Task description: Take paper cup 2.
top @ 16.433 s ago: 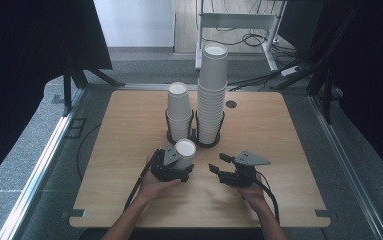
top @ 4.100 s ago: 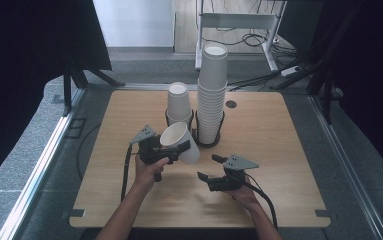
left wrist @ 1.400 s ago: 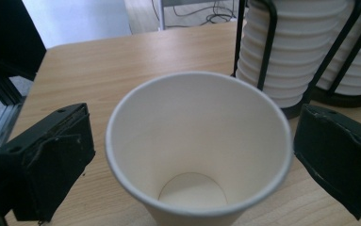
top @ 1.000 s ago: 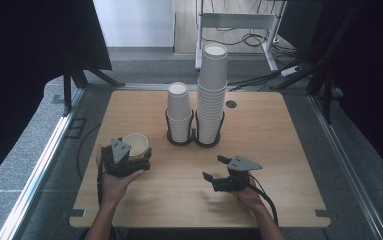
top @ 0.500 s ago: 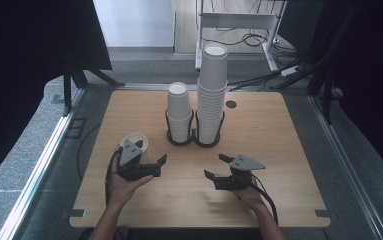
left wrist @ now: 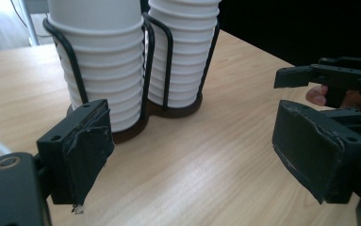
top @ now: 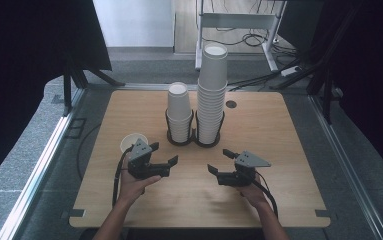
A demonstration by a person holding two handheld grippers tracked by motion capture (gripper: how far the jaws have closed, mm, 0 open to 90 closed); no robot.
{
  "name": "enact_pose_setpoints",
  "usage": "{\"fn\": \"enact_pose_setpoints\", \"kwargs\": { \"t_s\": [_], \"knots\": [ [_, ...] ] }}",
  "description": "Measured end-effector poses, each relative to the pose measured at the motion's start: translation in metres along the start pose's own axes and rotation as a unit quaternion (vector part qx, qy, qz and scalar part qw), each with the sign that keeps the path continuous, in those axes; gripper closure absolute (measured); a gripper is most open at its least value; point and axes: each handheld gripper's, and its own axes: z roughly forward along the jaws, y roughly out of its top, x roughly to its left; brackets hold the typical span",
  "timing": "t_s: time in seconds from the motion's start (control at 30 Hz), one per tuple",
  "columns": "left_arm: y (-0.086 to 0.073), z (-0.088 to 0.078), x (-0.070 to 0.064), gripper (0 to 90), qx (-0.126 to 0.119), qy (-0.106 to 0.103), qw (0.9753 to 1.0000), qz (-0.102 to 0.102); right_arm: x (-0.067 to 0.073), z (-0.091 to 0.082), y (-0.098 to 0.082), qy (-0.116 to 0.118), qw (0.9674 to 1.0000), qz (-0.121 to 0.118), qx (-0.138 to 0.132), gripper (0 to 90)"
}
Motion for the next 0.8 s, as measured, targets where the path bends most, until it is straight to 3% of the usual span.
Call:
{"fn": "enact_pose_setpoints", "kwargs": {
  "t_s": [0.13,0.27,0.43,0.5,0.6,0.8],
  "knots": [
    [0.013,0.006,-0.004,13.5,-0.003,-0.011,0.9999,0.004,-0.005,0.001,0.006,-0.006,1.0000,0.002,-0.004,15.6],
    [0.025,0.014,-0.003,11.2,-0.006,-0.032,0.9994,-0.007,-0.015,-0.002,0.016,-0.015,0.9997,0.011,-0.017,15.3],
    [0.043,0.020,-0.003,14.4,-0.002,-0.032,0.9995,-0.002,-0.026,-0.006,0.026,-0.019,0.9995,0.015,-0.022,15.3],
    [0.051,0.020,-0.003,14.3,-0.007,-0.018,0.9998,0.002,-0.028,-0.006,0.028,-0.020,0.9994,0.015,-0.022,15.3],
    [0.063,0.022,-0.003,14.6,-0.013,-0.015,0.9998,0.001,-0.034,-0.006,0.039,-0.019,0.9993,0.021,-0.025,14.9],
    [0.082,0.030,-0.002,14.5,-0.013,-0.023,0.9996,0.005,-0.042,-0.002,0.052,-0.025,0.9992,0.022,-0.024,14.3]
  ]
}}
